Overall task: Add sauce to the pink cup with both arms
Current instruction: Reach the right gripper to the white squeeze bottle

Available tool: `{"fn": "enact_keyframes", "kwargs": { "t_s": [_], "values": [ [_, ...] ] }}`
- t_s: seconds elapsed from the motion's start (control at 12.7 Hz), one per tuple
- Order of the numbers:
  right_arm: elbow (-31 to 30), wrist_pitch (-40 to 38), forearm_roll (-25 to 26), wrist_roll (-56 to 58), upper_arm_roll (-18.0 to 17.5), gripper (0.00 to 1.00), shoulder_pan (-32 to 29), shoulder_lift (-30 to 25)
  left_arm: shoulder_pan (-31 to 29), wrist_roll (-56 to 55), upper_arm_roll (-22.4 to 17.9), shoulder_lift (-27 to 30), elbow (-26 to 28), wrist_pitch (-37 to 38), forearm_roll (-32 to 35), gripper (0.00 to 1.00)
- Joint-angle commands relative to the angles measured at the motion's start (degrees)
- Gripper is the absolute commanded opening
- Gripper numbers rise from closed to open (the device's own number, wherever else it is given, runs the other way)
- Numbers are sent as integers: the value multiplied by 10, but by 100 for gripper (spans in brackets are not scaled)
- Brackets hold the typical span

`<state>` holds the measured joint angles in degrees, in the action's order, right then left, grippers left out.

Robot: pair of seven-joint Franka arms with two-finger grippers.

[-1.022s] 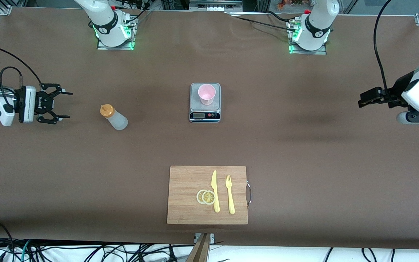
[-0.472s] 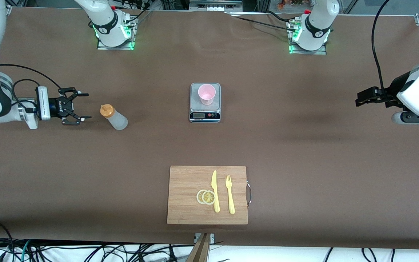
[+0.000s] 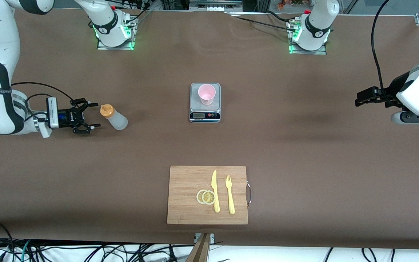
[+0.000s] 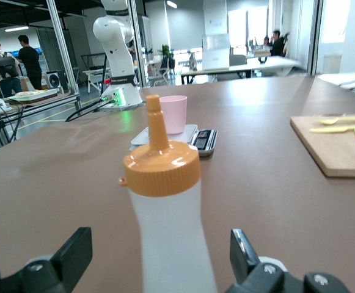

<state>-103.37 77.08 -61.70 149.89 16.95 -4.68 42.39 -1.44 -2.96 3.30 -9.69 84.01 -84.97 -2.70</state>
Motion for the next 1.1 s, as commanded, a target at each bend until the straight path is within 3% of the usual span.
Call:
{"fn": "enact_keyframes", "kwargs": {
  "t_s": [0.0, 0.47, 0.55, 0.63, 0.71, 0.79, 1.02],
  "values": [
    [16, -16, -27, 34, -11, 100, -9, 34, -3, 12, 5, -13, -30, 11, 15, 100],
    [9, -17, -39, 33, -53, 99, -8, 64, -7, 13, 5, -14, -30, 11, 13, 100],
    [10, -18, -39, 28, -53, 90, -9, 66, -7, 13, 5, -16, -30, 11, 13, 100],
    [11, -18, -38, 20, -52, 39, -8, 65, -8, 13, 5, -18, -30, 11, 12, 100],
    [12, -18, -38, 12, -52, 19, -9, 67, -8, 13, 5, -18, -30, 11, 11, 100],
    [13, -18, -38, 10, -52, 9, -9, 67, -8, 13, 5, -18, -30, 11, 11, 100],
    [15, -26, -35, -42, -53, 9, -5, 58, -3, 12, 5, -18, -30, 11, 13, 100]
  ]
}}
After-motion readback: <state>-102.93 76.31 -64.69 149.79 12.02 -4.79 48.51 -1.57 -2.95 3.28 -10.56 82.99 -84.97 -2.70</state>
